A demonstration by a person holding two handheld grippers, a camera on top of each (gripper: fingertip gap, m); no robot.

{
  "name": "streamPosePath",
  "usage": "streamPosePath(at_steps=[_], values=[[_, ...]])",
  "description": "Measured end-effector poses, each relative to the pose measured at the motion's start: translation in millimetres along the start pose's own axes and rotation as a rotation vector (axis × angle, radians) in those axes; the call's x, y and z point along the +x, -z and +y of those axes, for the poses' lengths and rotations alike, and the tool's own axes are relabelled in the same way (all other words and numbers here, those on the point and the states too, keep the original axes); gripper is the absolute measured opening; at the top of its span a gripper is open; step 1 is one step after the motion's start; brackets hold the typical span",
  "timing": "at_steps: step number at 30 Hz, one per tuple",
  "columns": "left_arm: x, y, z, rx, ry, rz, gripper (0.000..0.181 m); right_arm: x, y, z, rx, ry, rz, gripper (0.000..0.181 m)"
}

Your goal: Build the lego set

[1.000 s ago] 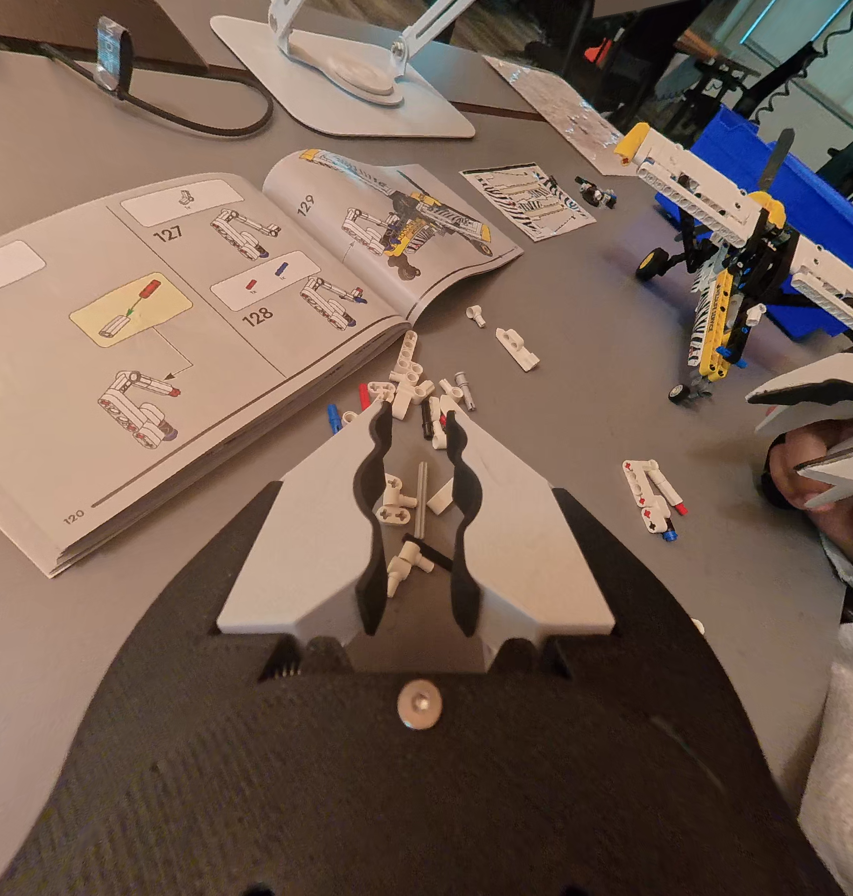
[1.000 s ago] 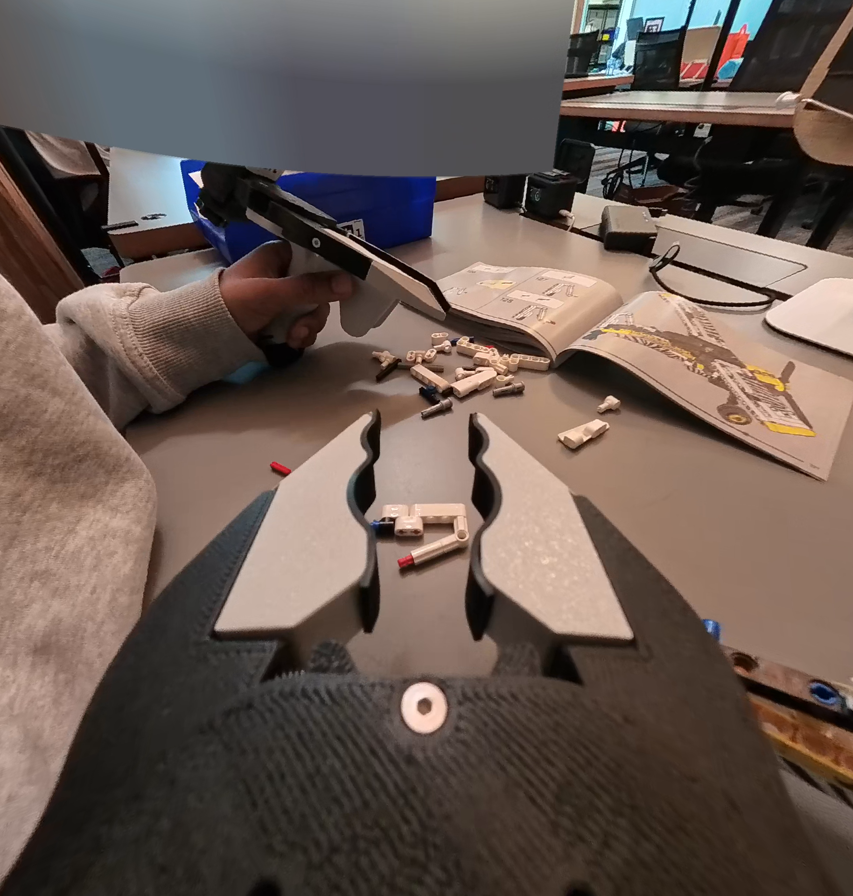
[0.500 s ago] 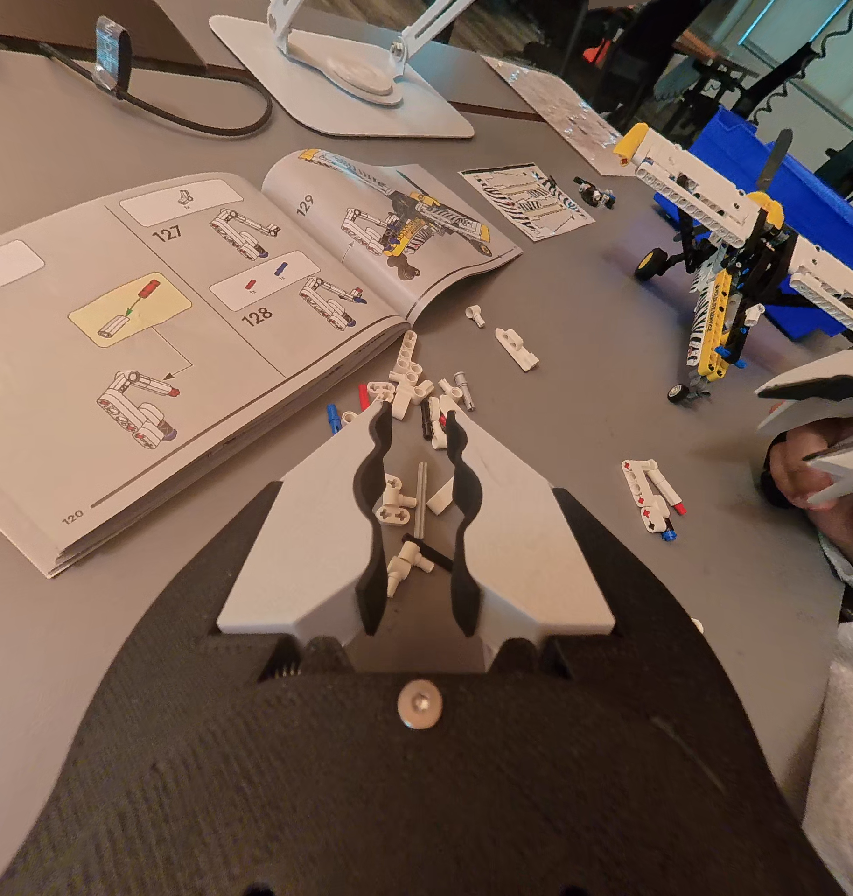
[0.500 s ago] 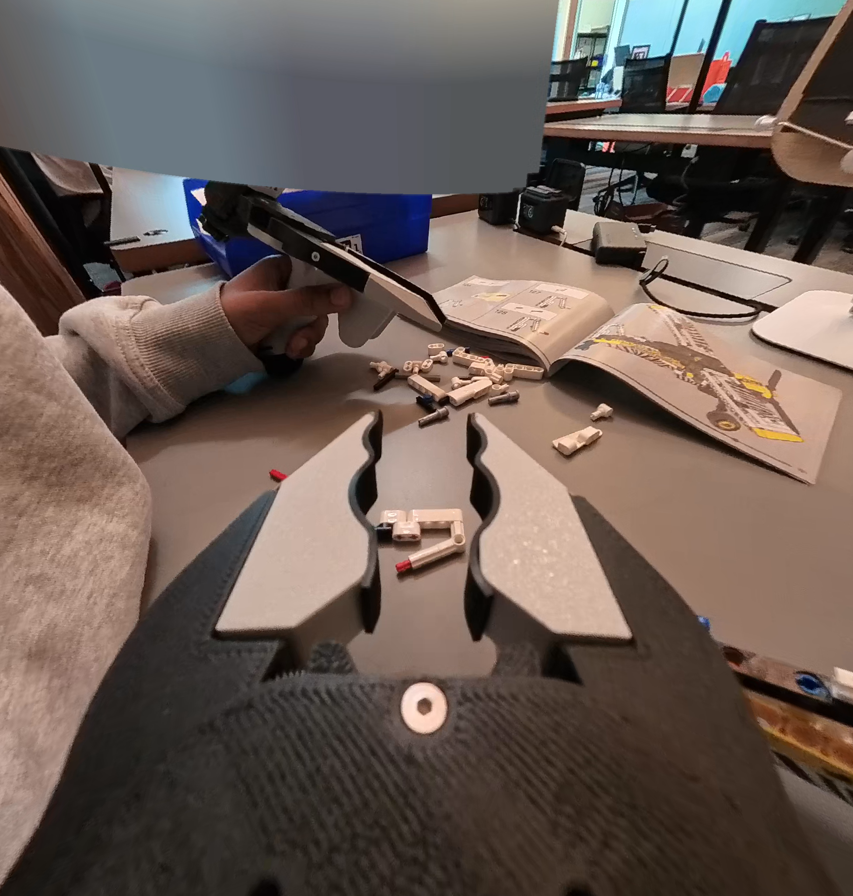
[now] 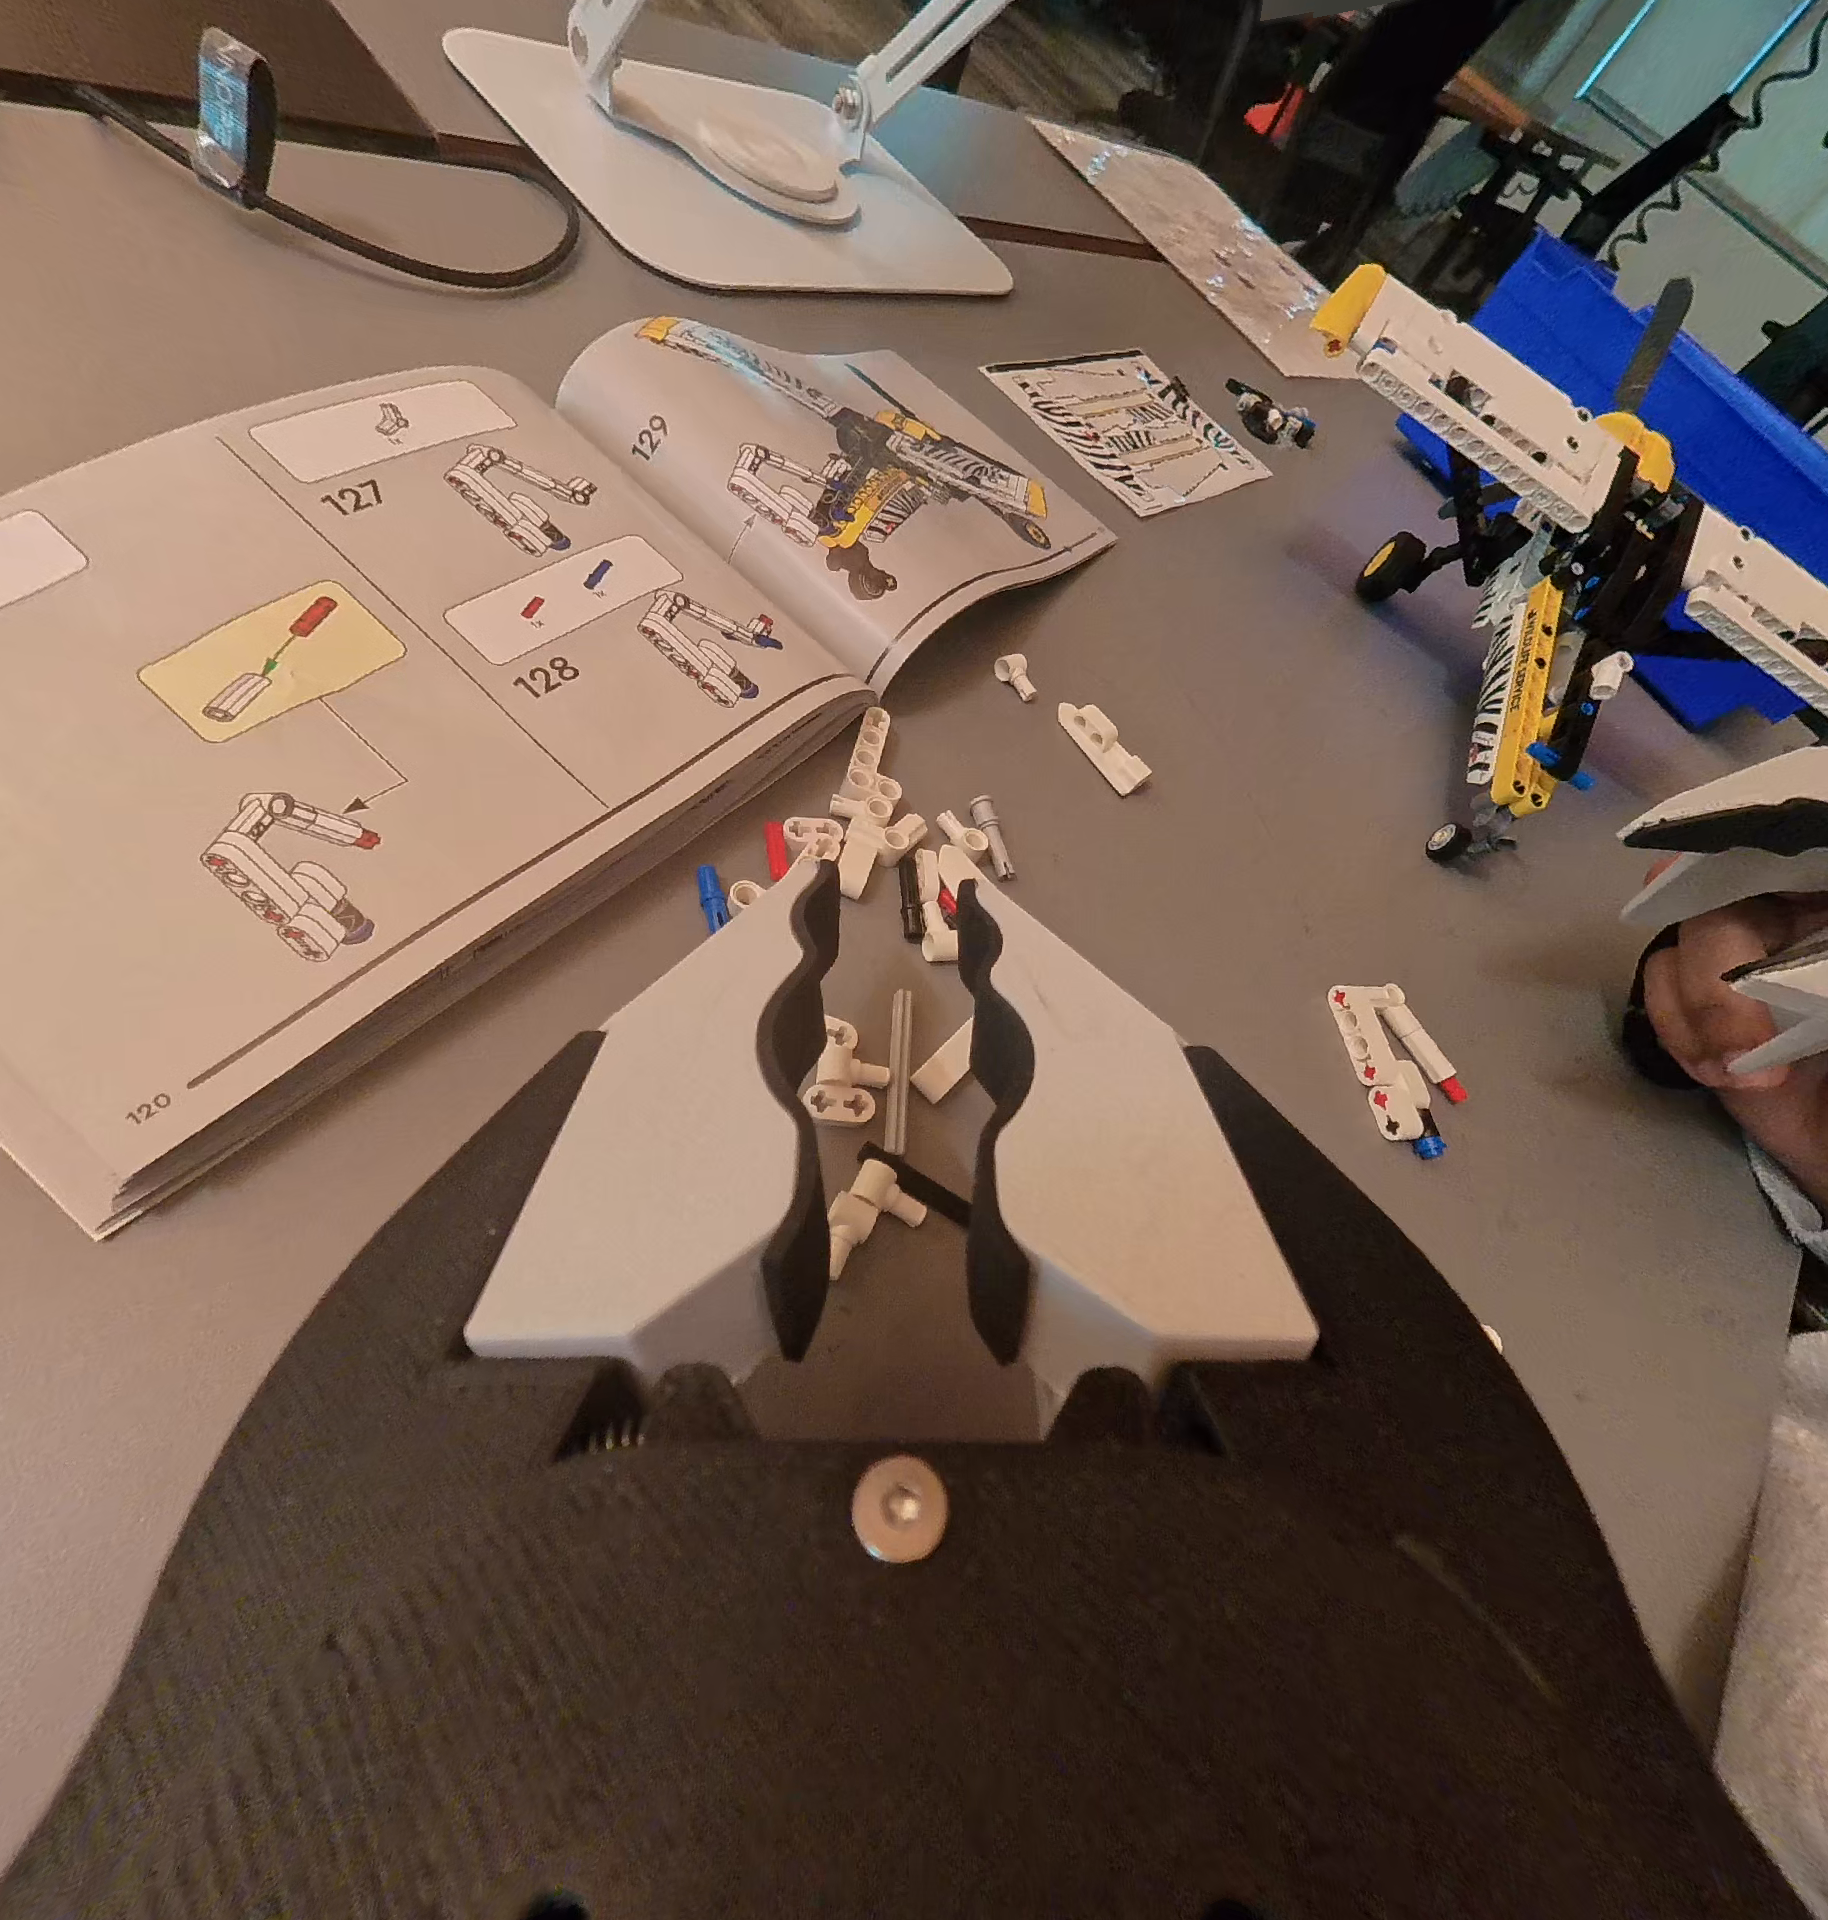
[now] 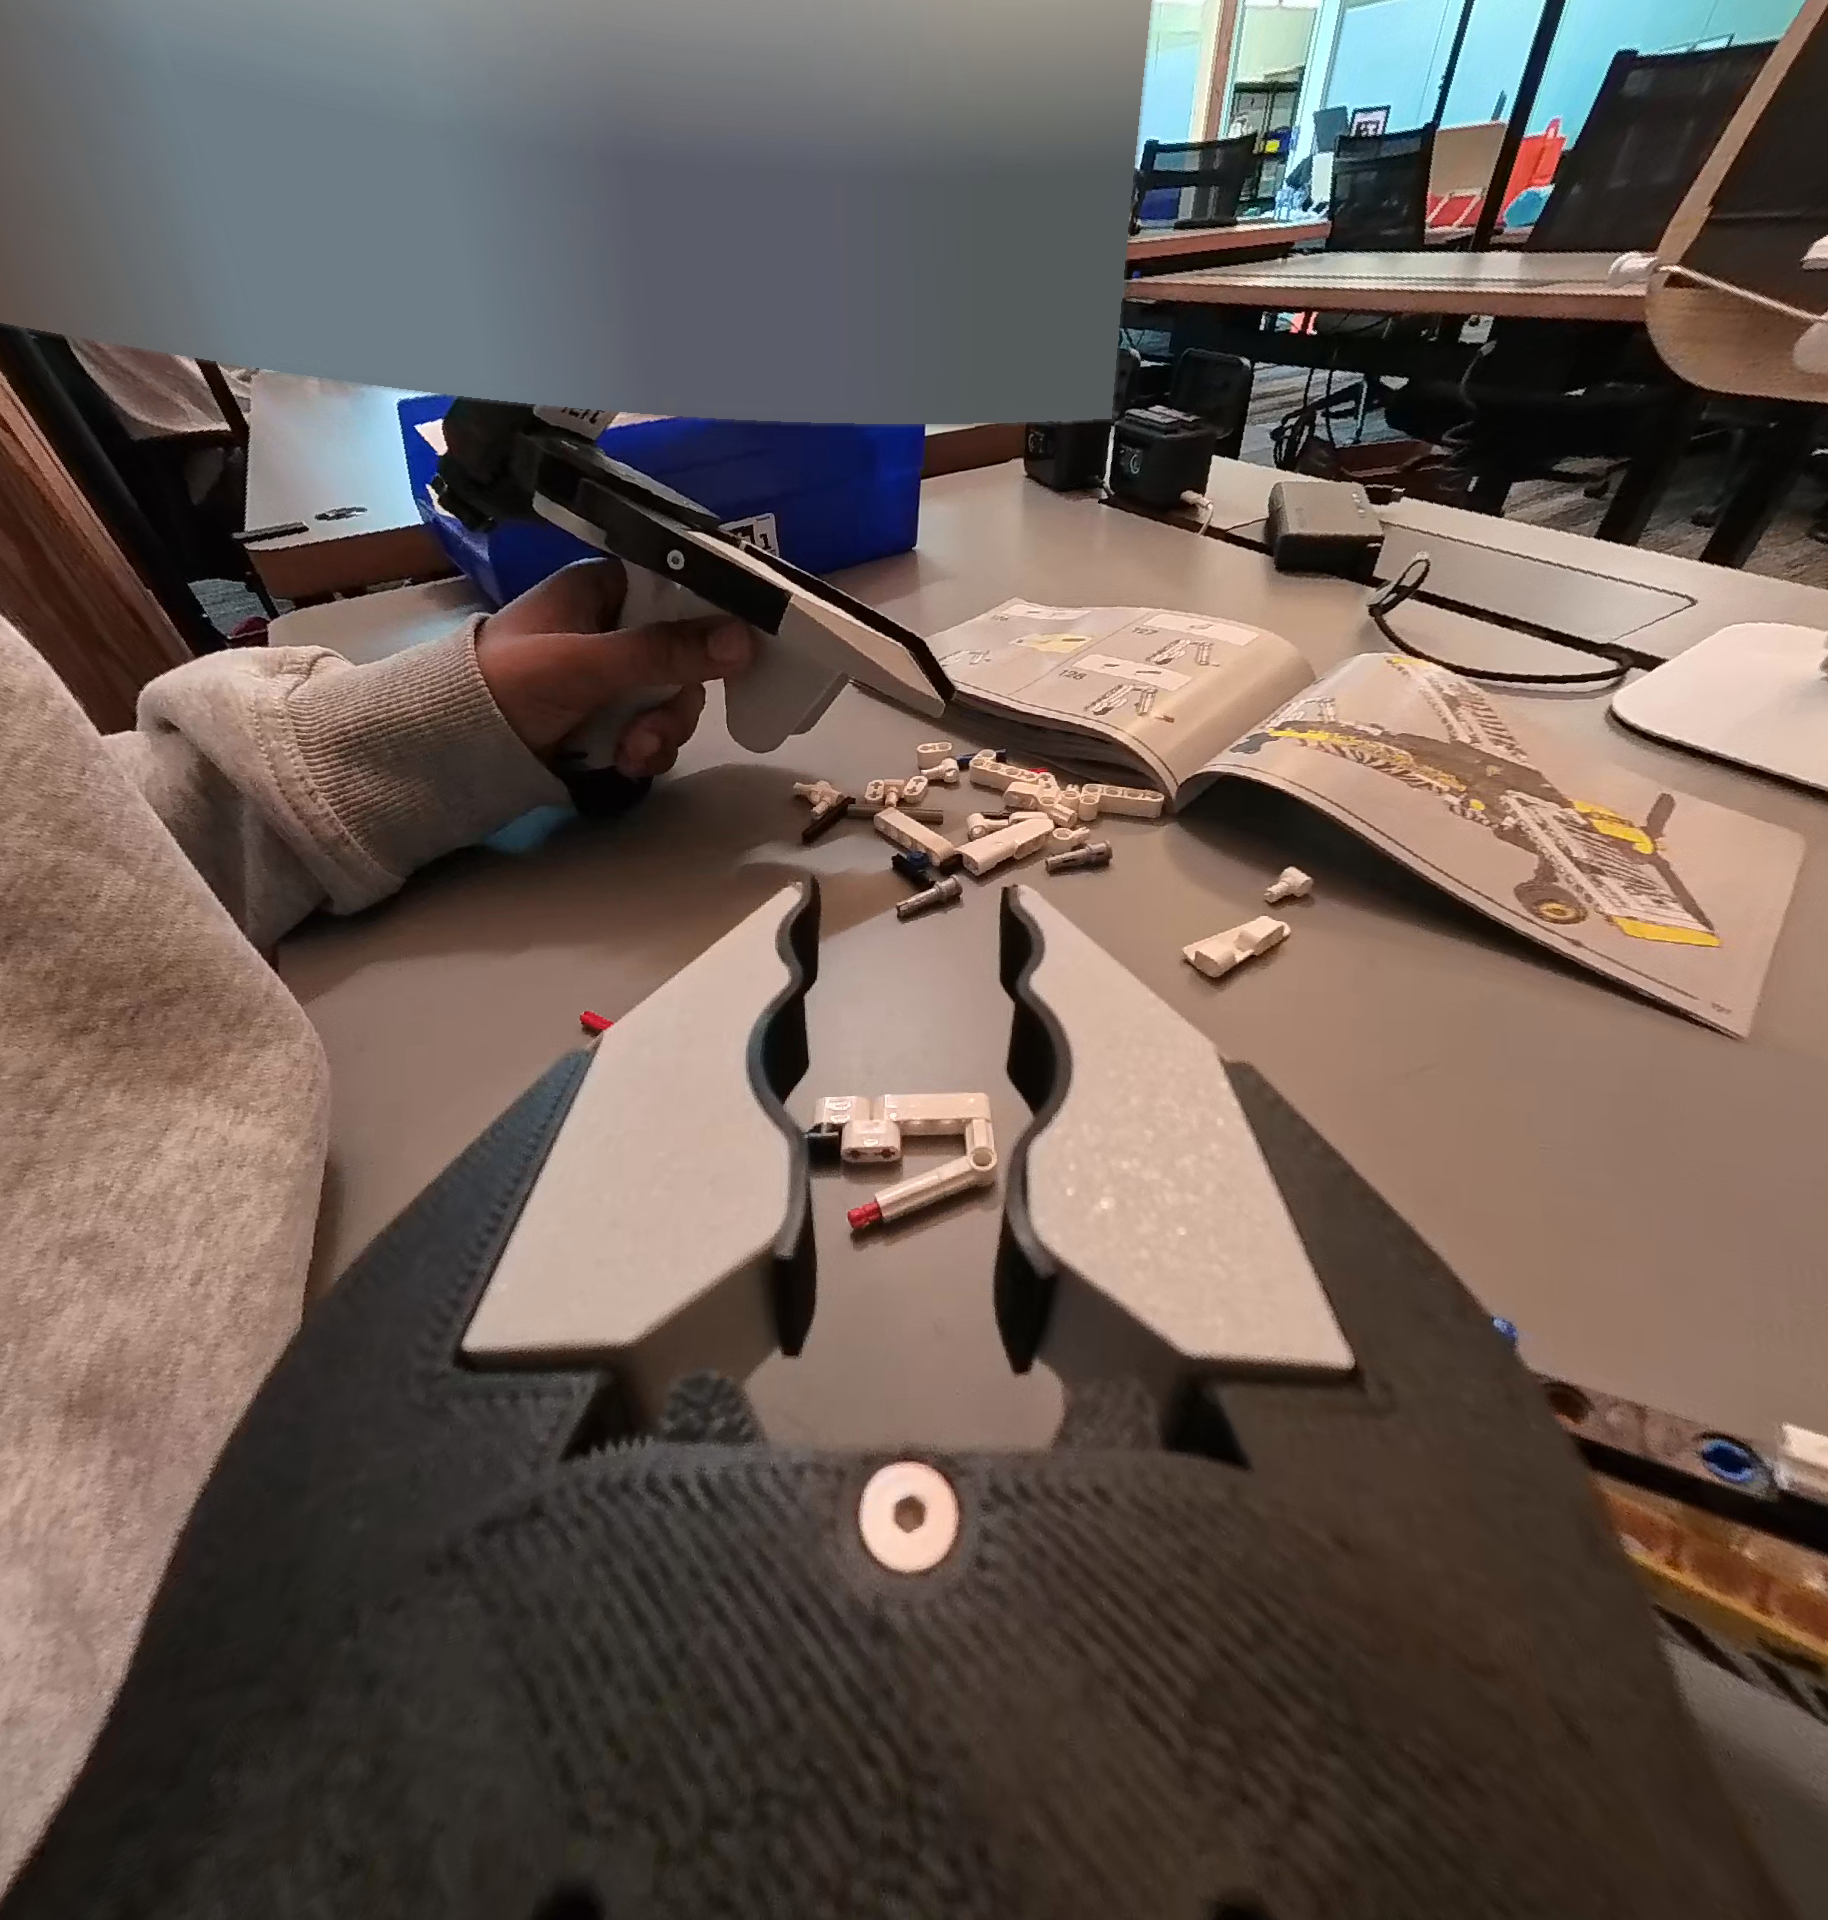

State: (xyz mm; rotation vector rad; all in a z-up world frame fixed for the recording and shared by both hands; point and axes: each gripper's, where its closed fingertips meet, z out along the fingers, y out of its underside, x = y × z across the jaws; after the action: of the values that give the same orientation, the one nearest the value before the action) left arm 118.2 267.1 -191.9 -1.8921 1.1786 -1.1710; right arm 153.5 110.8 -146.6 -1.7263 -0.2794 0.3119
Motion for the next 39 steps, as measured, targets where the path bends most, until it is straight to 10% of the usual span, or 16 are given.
streamPosePath(at_steps=[39], values=[[-39.7,7.2,0.6,-0.001,0.043,-0.272,0.000,-1.0,0.1,1.5,-0.005,0.010,0.003,0.034]])
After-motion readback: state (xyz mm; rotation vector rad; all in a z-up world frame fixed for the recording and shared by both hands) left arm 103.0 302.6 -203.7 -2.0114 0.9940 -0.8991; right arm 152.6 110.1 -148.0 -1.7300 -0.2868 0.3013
